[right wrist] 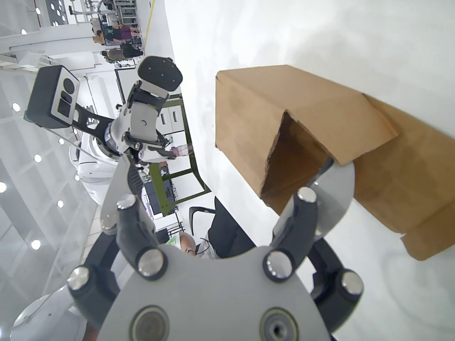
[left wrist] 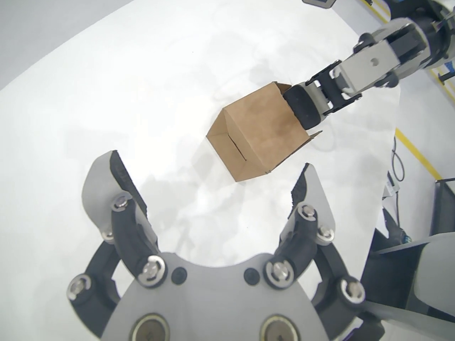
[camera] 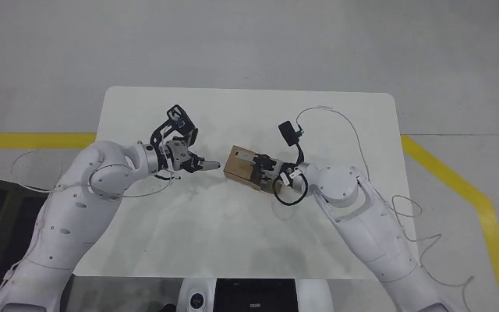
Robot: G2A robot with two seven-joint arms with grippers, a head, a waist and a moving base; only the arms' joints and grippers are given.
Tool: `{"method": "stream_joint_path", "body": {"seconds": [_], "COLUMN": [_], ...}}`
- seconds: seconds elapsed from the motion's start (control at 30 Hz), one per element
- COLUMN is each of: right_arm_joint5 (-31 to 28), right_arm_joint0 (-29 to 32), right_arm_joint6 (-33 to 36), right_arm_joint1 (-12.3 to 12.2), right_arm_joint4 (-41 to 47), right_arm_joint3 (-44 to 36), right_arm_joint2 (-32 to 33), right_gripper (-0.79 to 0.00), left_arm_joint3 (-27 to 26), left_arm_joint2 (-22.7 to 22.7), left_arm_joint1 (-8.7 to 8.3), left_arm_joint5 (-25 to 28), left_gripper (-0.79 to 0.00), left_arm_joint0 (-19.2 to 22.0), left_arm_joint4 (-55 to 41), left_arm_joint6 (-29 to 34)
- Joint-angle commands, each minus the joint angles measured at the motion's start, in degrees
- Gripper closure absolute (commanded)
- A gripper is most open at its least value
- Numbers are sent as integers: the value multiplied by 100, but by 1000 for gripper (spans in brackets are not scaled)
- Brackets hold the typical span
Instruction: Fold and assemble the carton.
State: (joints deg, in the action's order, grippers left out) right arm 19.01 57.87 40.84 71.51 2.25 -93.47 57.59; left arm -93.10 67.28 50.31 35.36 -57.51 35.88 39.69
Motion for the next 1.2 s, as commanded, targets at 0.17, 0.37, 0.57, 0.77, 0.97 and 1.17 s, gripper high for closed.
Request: {"method": "stream_joint_path", "body": {"seconds": [0.17,0.37,0.57,0.77,0.97,1.17], "right_arm_joint5": [-218,-332,-196,-57,-249,-350], "right_arm_joint0": [-333,-720,-806,-475,-174,-4], "right_arm_joint6": [181,142,388,575,803,919], "right_arm_joint1": [39,125,132,16,-80,-151], "right_arm_joint4": [150,300,374,344,462,479], "right_arm_joint3": [353,755,638,112,-315,-493], "right_arm_joint2": [-24,-165,-177,184,535,782], "right_gripper": [-757,-748,-779,-785,-785,-302], "left_arm_joint3": [80,122,-9,-255,-314,-37], "left_arm_joint2": [-84,-114,-211,-121,-382,-742], "left_arm_joint1": [42,58,81,55,112,223], "left_arm_joint5": [131,264,485,690,532,382], "left_gripper": [-785,-785,-785,-785,-785,-785], "left_arm_joint0": [16,-52,-119,-367,-435,-266], "left_arm_joint4": [1060,1740,2155,2511,3225,3617], "left_arm_joint6": [-938,-1543,-1988,-2373,-2779,-3073]}}
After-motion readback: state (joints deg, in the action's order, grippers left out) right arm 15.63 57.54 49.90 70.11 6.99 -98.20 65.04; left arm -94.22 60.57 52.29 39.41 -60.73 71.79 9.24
